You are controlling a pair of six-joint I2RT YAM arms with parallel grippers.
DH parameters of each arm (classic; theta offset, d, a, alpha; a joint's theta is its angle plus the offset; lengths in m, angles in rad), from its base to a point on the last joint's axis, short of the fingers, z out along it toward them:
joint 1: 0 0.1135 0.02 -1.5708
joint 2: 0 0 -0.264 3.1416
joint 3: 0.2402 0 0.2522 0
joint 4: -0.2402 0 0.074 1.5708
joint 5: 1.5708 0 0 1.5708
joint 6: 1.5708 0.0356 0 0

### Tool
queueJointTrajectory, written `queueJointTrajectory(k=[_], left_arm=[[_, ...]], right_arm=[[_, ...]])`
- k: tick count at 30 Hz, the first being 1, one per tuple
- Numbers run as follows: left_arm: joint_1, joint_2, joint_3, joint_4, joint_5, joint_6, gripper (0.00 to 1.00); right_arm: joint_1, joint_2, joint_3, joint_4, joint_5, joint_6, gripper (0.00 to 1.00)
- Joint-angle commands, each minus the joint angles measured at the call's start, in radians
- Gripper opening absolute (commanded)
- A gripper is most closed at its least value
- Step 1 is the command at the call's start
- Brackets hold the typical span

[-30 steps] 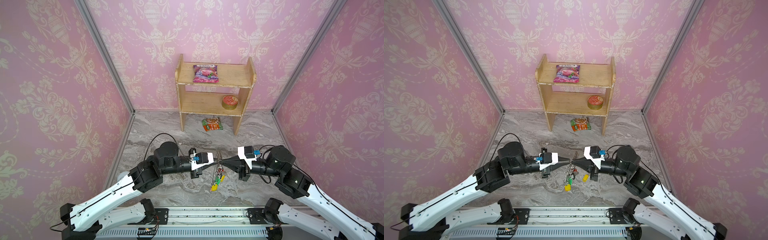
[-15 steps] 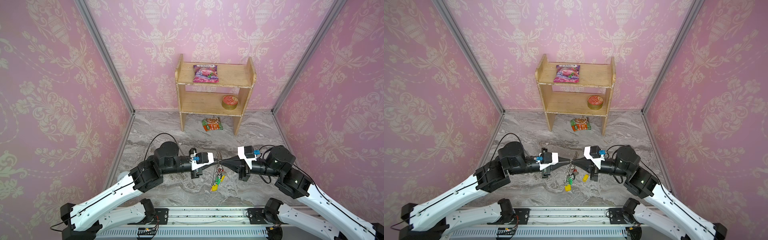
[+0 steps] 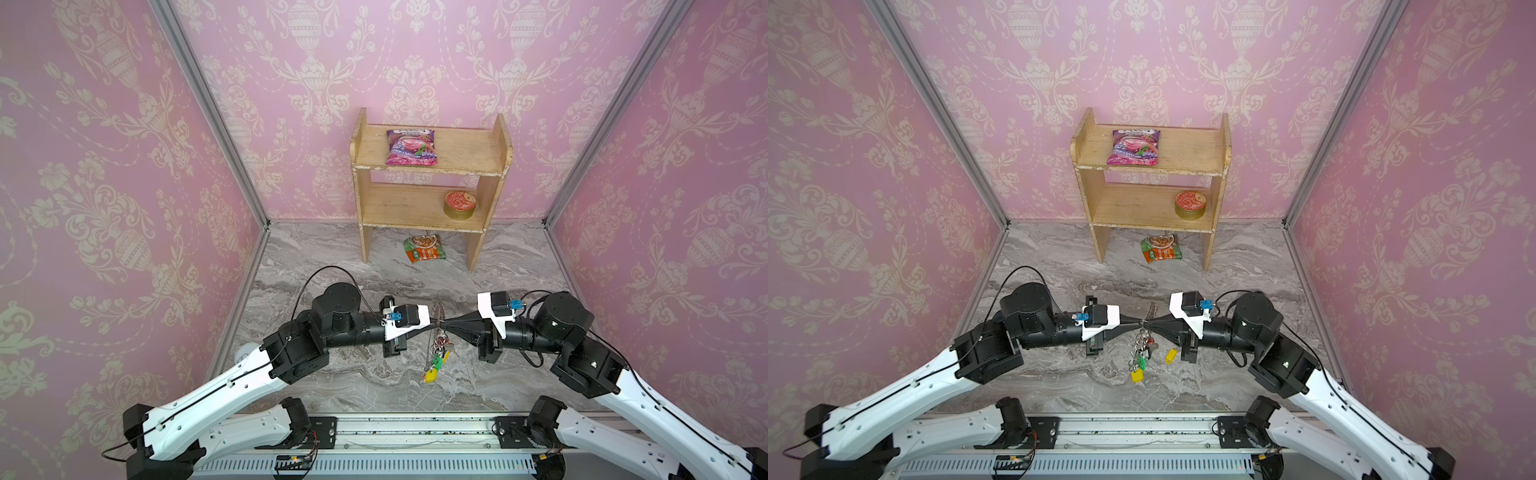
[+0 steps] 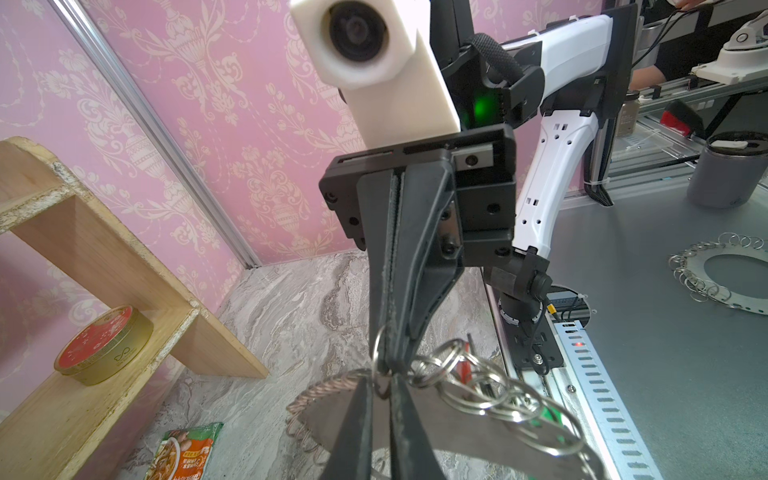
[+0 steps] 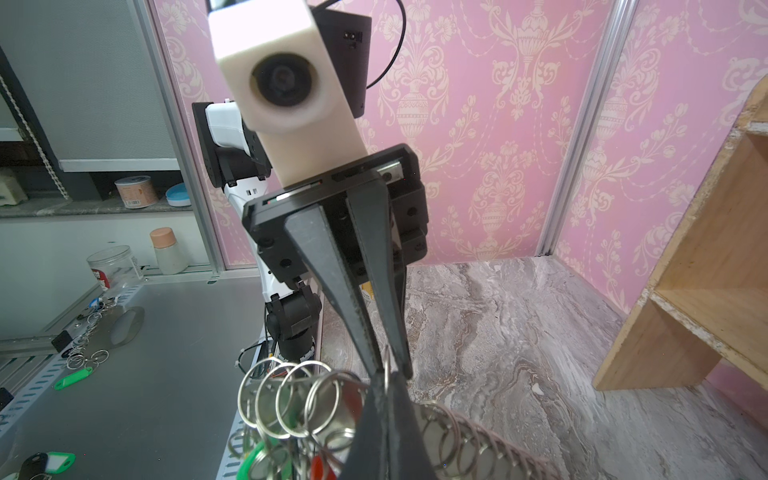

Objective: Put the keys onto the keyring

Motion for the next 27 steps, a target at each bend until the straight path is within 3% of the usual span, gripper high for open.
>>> queueJointTrajectory(k=[1, 8, 13, 14, 16, 19, 27], left_arm=[[-0.005, -0.012, -0.012, 0.009, 0.006, -0.011, 0.09], [-0.005, -0.015, -0.010, 0.021, 0.010, -0.012, 0.00], [-0.005, -0.028, -0.015, 0.035, -0.002, -0.007, 0.00], [-0.005, -0.032, -0.014, 0.033, -0.012, -0.002, 0.00], [-0.005, -0.040, -0.017, 0.025, -0.034, 0.012, 0.00], [-0.005, -0.056, -0.019, 0.010, -0.070, 0.040, 0.00], [-0.005, -0.111, -0.058, 0.035, -0.092, 0.117, 0.00]], right_arm=[[-0.004, -0.014, 0.004, 0.059, -0.024, 0.014, 0.00], [-0.004, -0.007, 0.009, 0.063, -0.037, 0.016, 0.00], [-0.004, 0.004, 0.018, 0.026, -0.037, 0.016, 0.00], [-0.004, 0.003, 0.020, 0.008, -0.026, 0.014, 0.02], [-0.004, -0.010, 0.026, -0.046, 0.005, 0.004, 0.23], [-0.005, -0.045, 0.038, -0.141, 0.068, -0.015, 0.37], [-0.006, -0.104, 0.042, -0.273, 0.161, -0.018, 0.51]])
